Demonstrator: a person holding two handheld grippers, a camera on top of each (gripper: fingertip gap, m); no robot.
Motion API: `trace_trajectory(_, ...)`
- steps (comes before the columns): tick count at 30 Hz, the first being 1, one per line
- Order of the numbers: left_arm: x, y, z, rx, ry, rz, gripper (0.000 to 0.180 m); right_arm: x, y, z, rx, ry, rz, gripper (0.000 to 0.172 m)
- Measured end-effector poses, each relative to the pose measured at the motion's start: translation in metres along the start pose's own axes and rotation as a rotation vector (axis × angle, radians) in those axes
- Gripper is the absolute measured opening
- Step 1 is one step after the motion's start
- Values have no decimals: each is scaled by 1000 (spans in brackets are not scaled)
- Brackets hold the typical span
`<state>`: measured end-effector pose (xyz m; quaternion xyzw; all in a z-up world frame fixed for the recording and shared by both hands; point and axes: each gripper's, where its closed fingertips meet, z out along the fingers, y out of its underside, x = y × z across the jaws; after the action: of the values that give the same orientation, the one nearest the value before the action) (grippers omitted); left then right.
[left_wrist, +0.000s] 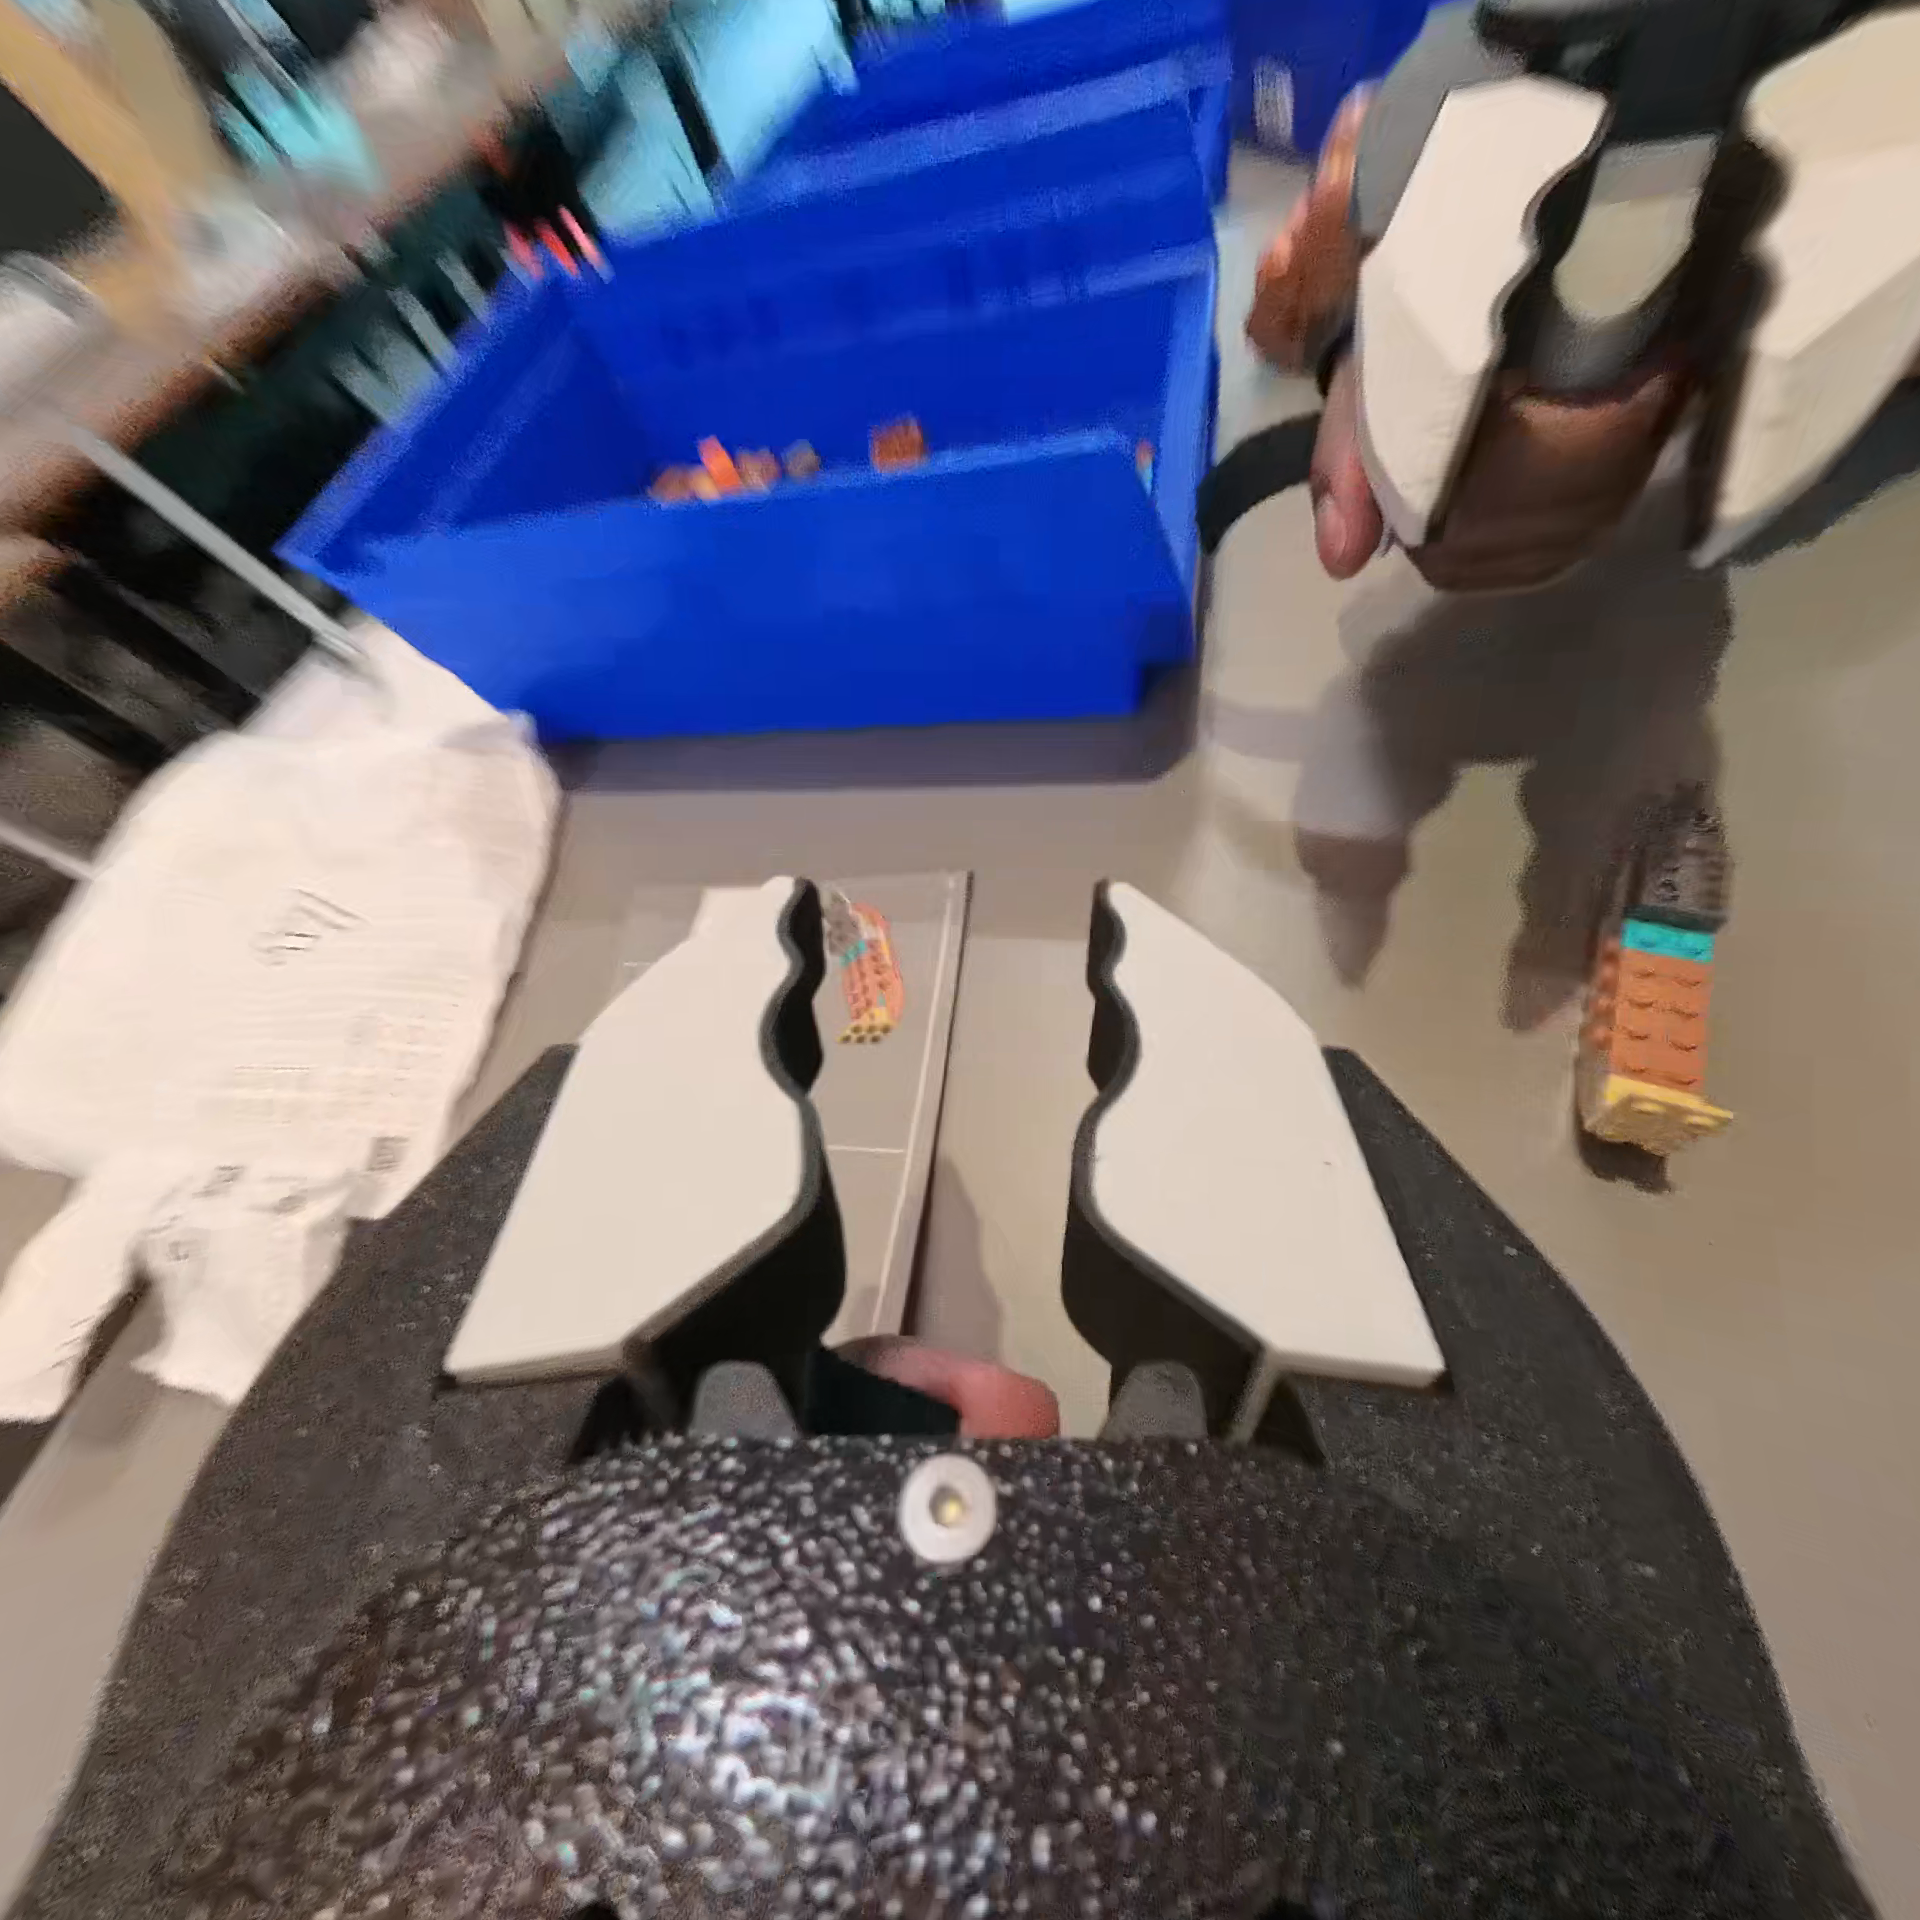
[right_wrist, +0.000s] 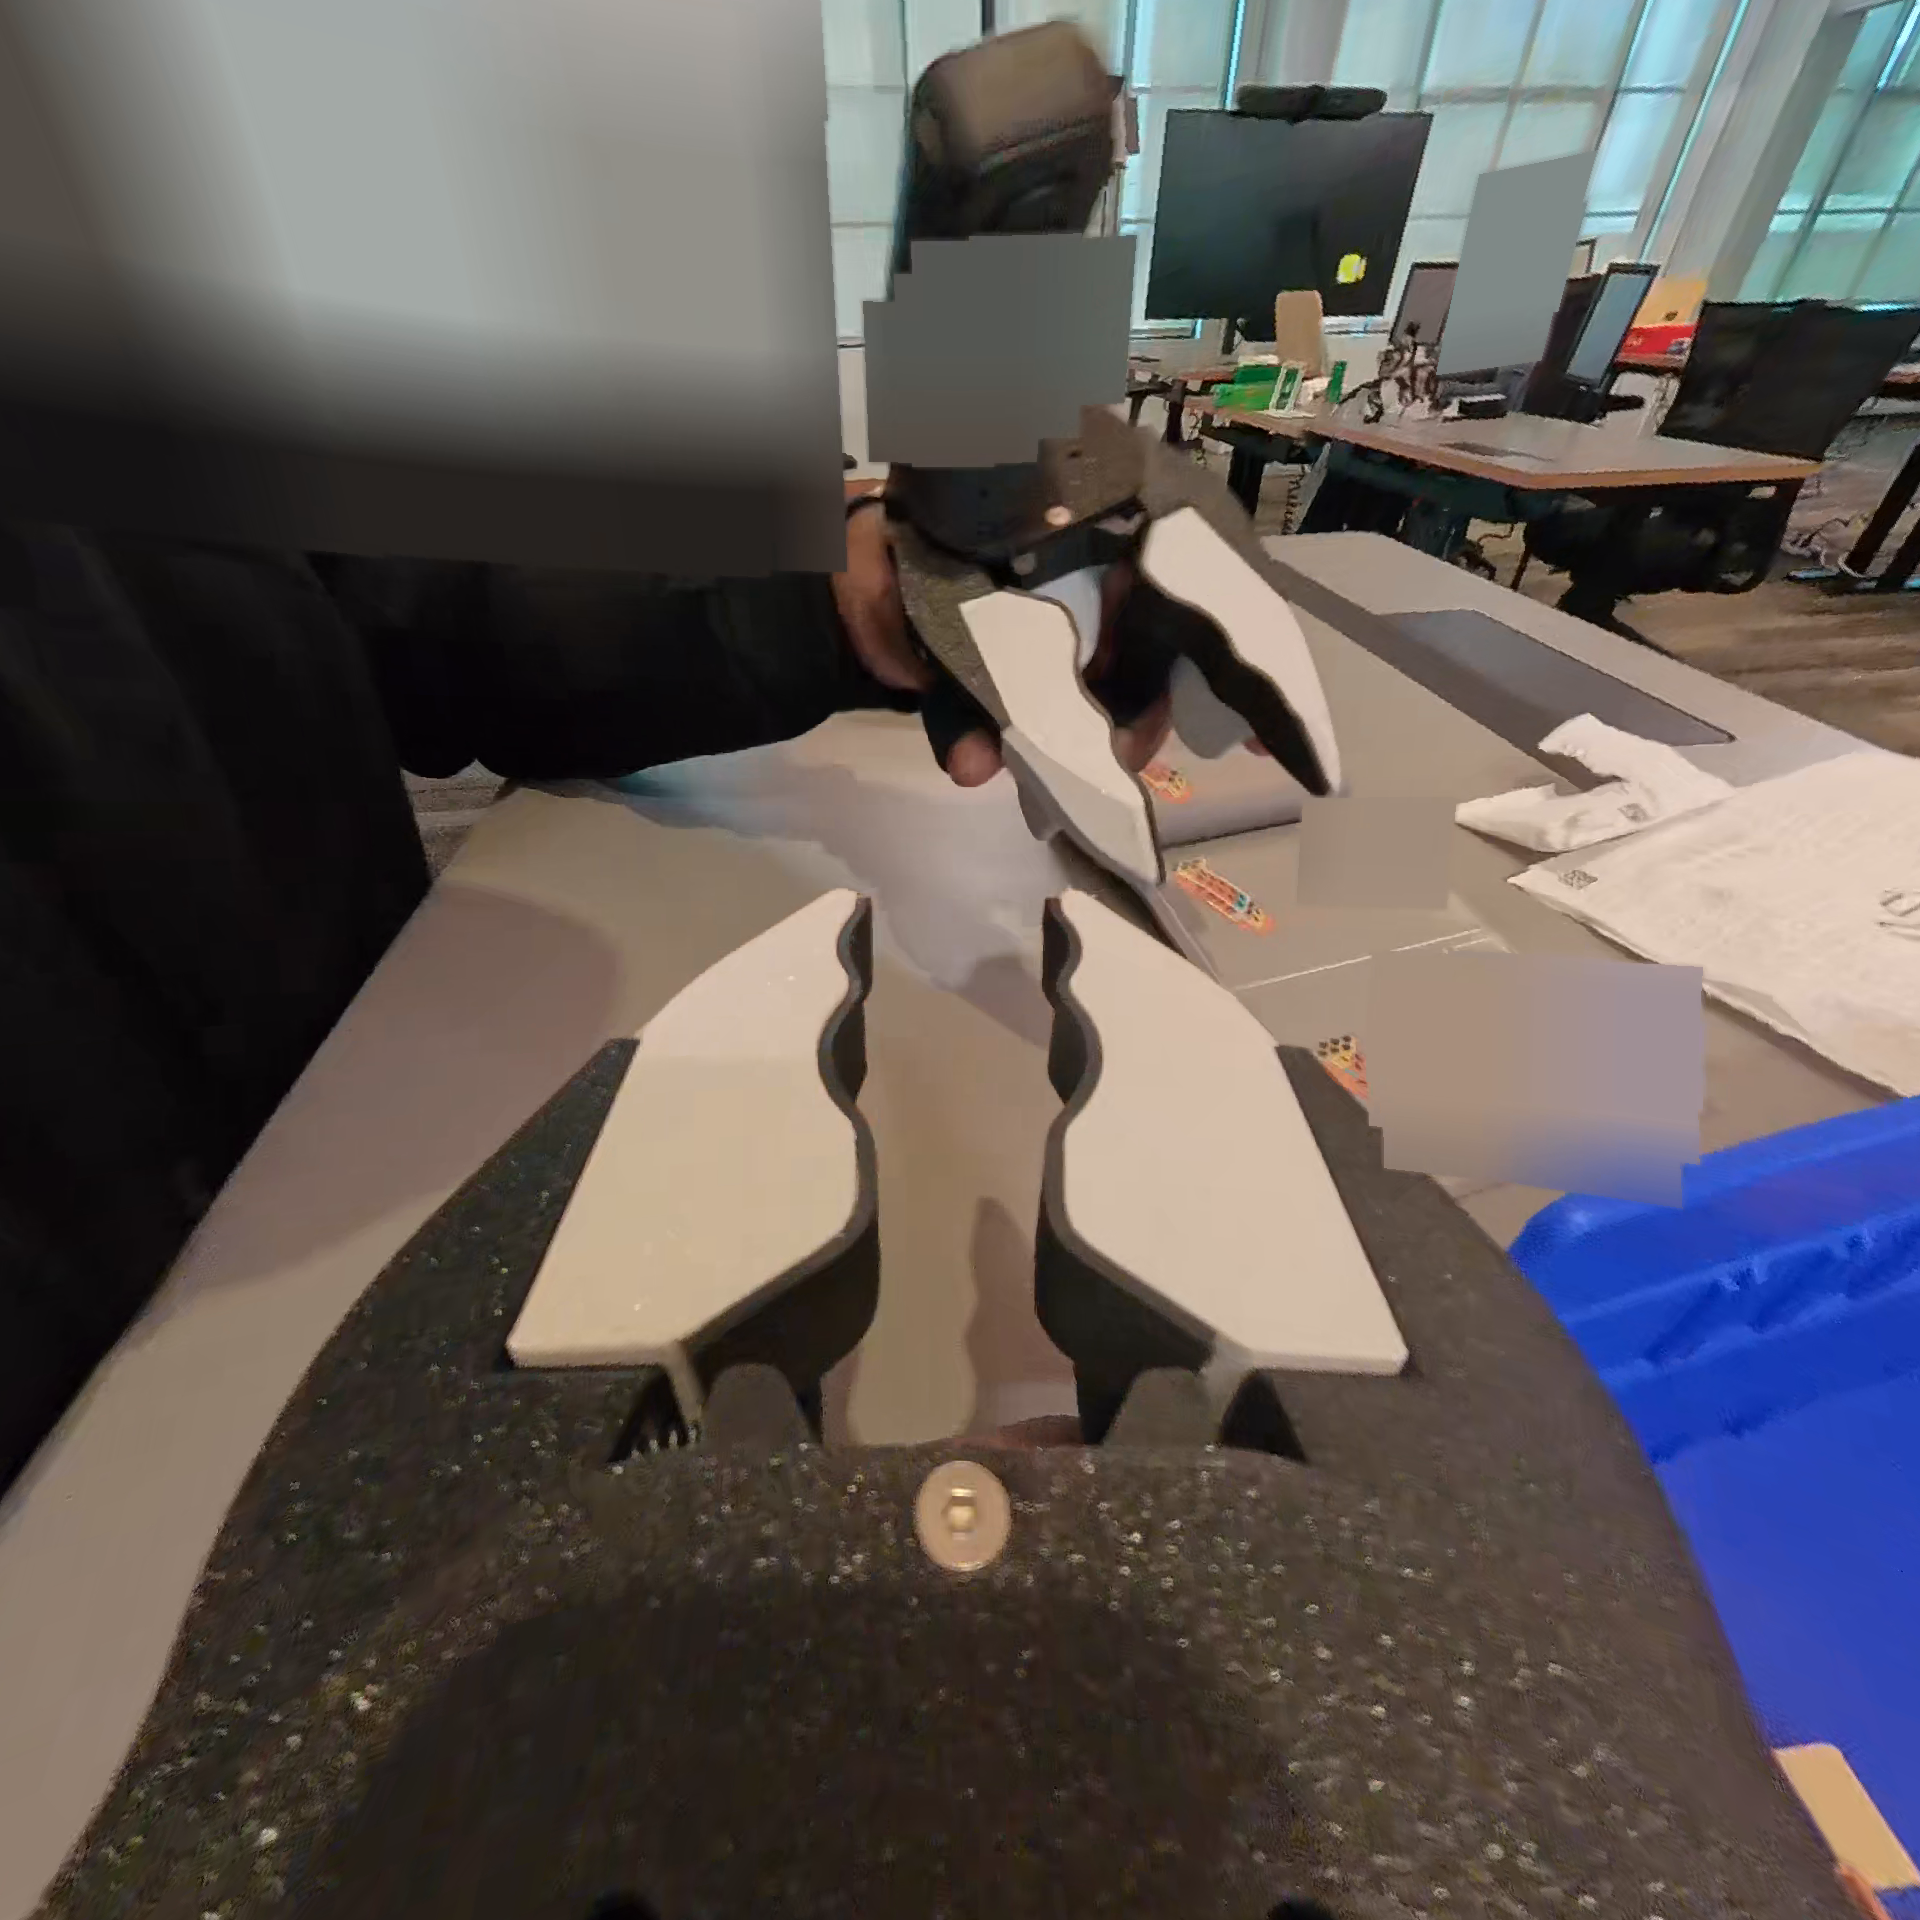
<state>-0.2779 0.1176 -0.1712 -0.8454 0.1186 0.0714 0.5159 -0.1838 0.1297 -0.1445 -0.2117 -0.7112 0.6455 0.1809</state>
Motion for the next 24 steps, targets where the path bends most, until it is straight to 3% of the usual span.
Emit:
trace_trajectory(4, -10, 37, 47, -362, 111, 58, 59, 8, 24, 4, -35, 13, 16, 29)
trace_trajectory(8, -20, 62, 80, -493, 141, 99, 59, 5, 29, -2, -34, 18, -11, 26)
trace_trajectory(13, -21, 63, 91, -415, 170, 22, 58, 0, 32, -4, -55, 11, -45, 25)
trace_trajectory(24, -30, 66, 90, -404, 141, -33, 58, 0, 30, -6, -42, 13, -28, 24)
